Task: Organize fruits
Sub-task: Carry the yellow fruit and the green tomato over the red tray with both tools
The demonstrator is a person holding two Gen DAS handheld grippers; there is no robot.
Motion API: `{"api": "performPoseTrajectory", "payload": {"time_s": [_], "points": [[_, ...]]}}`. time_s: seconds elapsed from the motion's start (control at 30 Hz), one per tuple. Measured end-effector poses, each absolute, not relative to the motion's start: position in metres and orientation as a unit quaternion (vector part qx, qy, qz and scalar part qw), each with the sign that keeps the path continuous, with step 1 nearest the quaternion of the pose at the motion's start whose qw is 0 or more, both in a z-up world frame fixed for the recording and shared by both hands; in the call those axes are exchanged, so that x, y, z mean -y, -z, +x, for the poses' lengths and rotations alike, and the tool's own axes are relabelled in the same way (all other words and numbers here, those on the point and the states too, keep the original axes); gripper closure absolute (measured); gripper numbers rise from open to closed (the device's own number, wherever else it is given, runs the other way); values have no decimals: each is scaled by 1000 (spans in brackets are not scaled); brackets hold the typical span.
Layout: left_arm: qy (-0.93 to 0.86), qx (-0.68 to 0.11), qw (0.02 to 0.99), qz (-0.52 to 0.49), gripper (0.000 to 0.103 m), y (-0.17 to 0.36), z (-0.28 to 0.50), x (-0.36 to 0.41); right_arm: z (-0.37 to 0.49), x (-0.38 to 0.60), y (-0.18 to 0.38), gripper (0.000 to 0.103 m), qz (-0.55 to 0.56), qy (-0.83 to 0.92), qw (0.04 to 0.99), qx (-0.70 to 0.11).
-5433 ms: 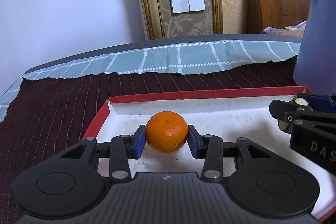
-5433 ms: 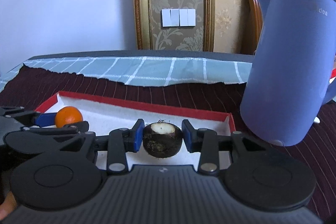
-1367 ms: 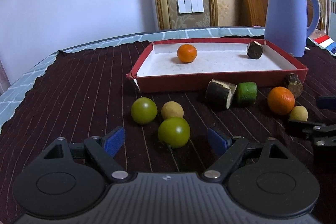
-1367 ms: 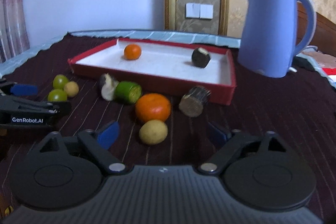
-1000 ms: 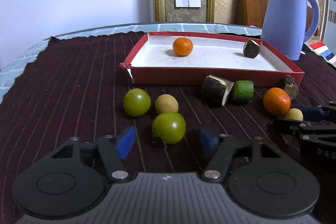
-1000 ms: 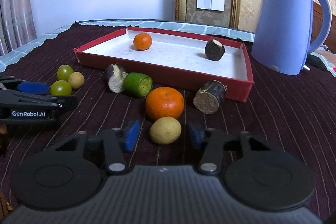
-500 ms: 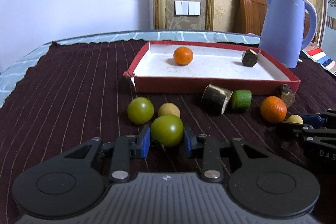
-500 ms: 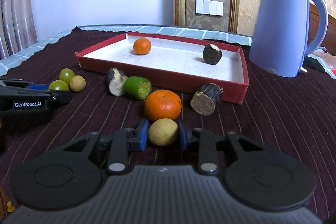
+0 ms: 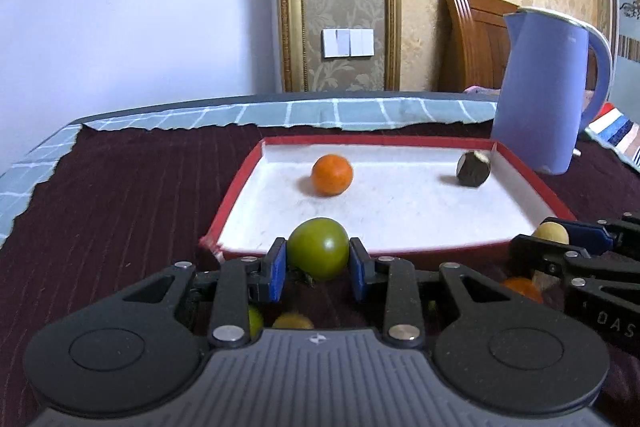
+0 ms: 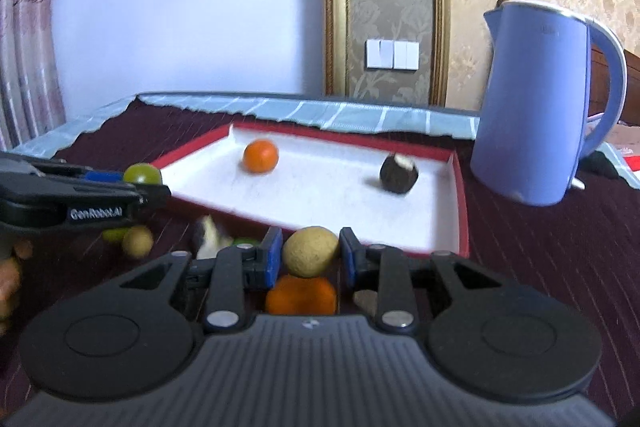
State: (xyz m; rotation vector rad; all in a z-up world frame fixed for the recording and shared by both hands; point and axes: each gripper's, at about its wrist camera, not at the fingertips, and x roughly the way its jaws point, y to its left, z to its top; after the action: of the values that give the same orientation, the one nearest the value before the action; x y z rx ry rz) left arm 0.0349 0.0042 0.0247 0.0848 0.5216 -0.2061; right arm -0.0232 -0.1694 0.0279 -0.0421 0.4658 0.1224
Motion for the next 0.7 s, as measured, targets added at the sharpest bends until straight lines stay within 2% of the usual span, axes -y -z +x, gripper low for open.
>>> {"api": "performPoseTrajectory", "payload": {"time_s": [0.7], "points": [[96,-267,956,77,72,-24,82,28,27,176,-32,74,-6,-42,973,-227]]}}
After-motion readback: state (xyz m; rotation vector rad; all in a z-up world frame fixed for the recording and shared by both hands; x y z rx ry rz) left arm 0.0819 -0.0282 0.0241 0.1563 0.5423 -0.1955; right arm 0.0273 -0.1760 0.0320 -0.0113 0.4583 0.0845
